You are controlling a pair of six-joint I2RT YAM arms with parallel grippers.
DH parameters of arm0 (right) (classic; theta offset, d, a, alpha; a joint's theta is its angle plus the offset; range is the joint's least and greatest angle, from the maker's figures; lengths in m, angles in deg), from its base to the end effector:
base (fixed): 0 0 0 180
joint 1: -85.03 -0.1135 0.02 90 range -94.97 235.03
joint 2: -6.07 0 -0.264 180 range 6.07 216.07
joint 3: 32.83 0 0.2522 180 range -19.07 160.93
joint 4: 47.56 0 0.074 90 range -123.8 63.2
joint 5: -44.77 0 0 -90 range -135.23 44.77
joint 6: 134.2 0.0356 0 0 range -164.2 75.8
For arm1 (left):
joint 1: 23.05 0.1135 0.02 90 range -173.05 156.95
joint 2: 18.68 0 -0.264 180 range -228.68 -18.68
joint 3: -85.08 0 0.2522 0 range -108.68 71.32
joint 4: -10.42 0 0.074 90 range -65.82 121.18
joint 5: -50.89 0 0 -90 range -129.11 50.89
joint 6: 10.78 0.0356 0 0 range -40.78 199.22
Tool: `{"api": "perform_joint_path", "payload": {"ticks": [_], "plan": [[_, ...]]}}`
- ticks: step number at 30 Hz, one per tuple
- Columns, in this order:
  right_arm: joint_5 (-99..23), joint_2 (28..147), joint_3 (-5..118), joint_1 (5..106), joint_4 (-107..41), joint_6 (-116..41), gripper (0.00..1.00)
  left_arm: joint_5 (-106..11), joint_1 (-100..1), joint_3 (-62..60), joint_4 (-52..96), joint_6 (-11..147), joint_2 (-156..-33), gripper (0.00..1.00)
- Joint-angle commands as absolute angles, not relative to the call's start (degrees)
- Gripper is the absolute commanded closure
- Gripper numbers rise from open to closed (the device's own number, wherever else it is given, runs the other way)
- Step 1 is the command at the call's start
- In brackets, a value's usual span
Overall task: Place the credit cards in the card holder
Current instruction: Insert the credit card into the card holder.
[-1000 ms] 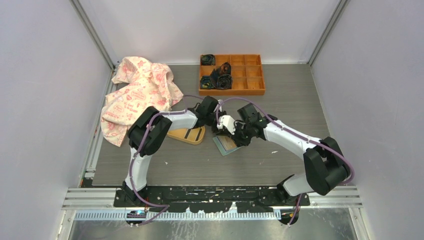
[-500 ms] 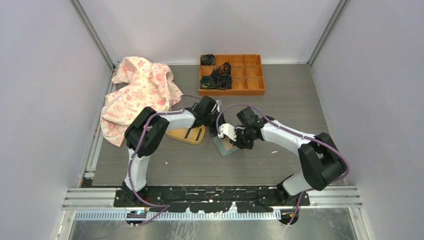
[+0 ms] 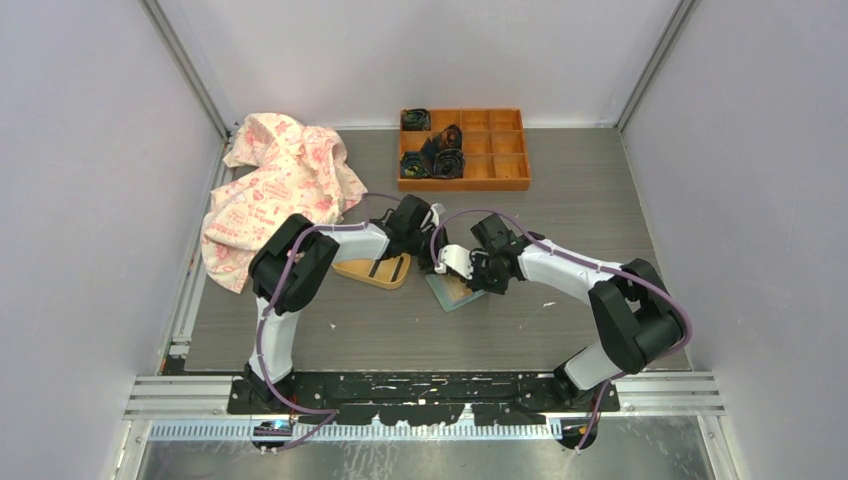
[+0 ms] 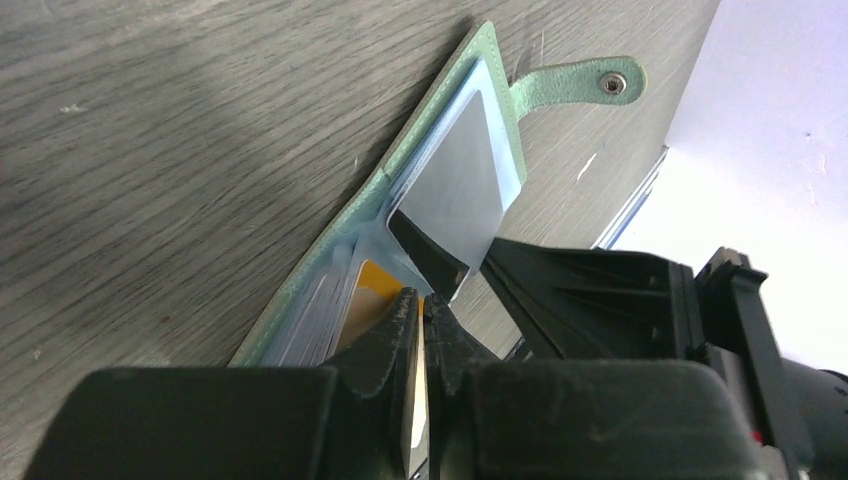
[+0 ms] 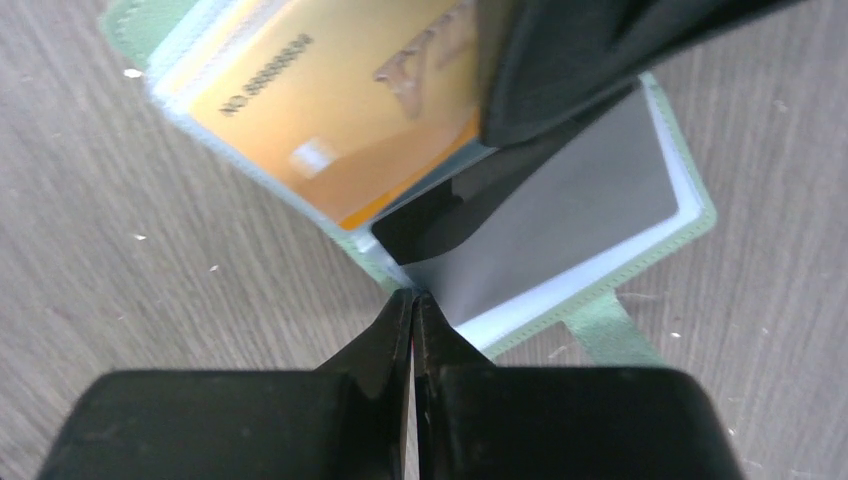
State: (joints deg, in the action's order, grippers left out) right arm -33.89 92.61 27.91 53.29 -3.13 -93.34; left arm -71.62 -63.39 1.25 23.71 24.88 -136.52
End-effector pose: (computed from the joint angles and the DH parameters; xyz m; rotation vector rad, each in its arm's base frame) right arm 0.2242 0.1469 0.1648 -1.8298 2.0732 0.1985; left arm 0.3099 -0.2883 0.1294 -0.0239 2.7487 -1.3247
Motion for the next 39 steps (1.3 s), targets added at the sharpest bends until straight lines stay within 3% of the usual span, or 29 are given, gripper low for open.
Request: {"api": "perform_joint_path", "payload": {"ticks": [1,8,19,28,39], "plan": [[-39.71,91.93,27.56,53.18,-10.18,-90.32,0.93,-71.69,-63.75,3.23,27.56,28.04,-135.61,0.92],[-40.69,90.46,27.73,54.18,-11.38,-87.54,0.92,-71.93,-63.83,3.34,27.15,28.6,-135.89,0.92],[-13.64,86.97,32.39,57.0,0.69,-85.73,0.89,-69.89,-63.5,2.51,27.75,29.88,-130.17,0.91],[-21.85,92.83,33.37,57.13,-10.22,-68.57,0.89,-70.35,-63.53,6.61,25.48,29.27,-127.89,0.93],[-30.87,96.78,34.91,54.71,-14.77,-61.72,0.89,-70.49,-64.1,10.44,24.46,29.27,-127.86,0.95]]}}
